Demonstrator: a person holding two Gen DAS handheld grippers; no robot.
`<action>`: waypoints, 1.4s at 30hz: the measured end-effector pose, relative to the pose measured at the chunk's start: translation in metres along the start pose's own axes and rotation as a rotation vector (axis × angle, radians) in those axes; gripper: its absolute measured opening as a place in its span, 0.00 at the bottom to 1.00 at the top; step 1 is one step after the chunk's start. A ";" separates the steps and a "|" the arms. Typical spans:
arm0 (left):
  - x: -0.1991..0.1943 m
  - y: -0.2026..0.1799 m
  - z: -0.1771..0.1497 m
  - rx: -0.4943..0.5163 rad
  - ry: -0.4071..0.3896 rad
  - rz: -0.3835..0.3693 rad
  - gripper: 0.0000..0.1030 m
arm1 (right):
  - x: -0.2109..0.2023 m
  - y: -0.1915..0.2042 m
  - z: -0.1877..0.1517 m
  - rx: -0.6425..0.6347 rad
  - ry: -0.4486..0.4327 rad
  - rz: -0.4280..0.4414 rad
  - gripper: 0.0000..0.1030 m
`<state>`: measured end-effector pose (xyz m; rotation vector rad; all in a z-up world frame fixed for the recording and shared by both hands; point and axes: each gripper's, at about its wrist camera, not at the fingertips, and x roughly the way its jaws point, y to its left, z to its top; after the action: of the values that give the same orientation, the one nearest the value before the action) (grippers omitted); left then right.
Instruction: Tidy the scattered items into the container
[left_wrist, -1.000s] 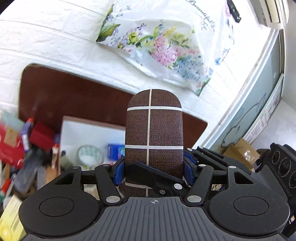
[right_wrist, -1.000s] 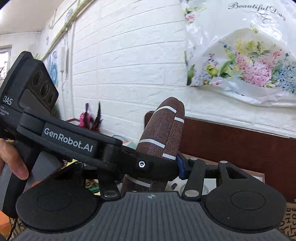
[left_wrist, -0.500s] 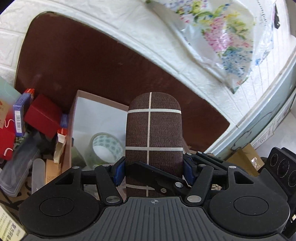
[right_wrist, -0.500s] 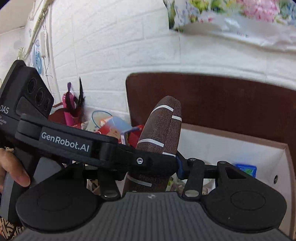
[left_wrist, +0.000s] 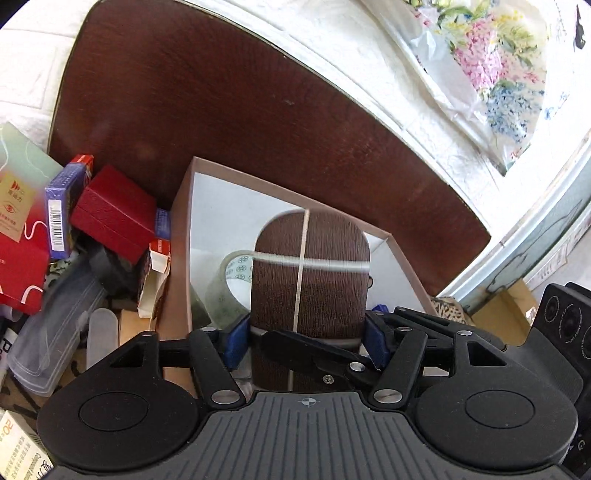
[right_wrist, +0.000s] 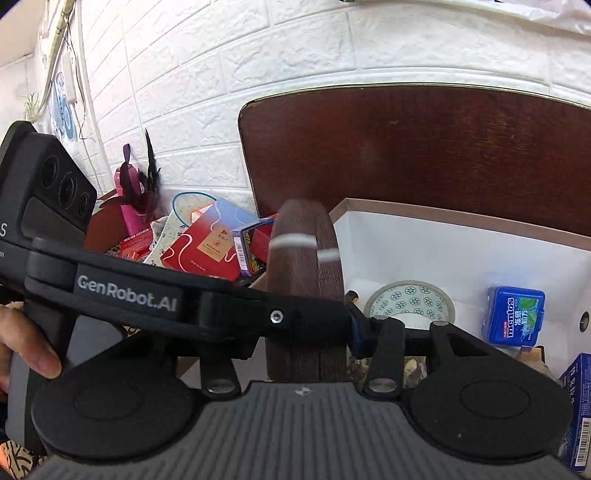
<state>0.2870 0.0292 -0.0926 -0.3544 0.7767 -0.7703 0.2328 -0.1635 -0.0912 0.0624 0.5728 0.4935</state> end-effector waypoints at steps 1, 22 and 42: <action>-0.002 -0.001 -0.001 0.003 -0.013 0.007 0.80 | -0.001 0.002 0.001 -0.004 -0.006 0.001 0.61; -0.087 -0.088 -0.071 0.177 -0.203 0.261 1.00 | -0.094 0.028 -0.034 0.029 -0.015 -0.176 0.99; -0.104 -0.202 -0.171 0.273 -0.175 0.589 1.00 | -0.222 0.038 -0.110 0.017 0.027 -0.389 0.99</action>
<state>0.0141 -0.0335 -0.0457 0.0588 0.5574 -0.2763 -0.0035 -0.2416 -0.0648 -0.0399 0.5982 0.1118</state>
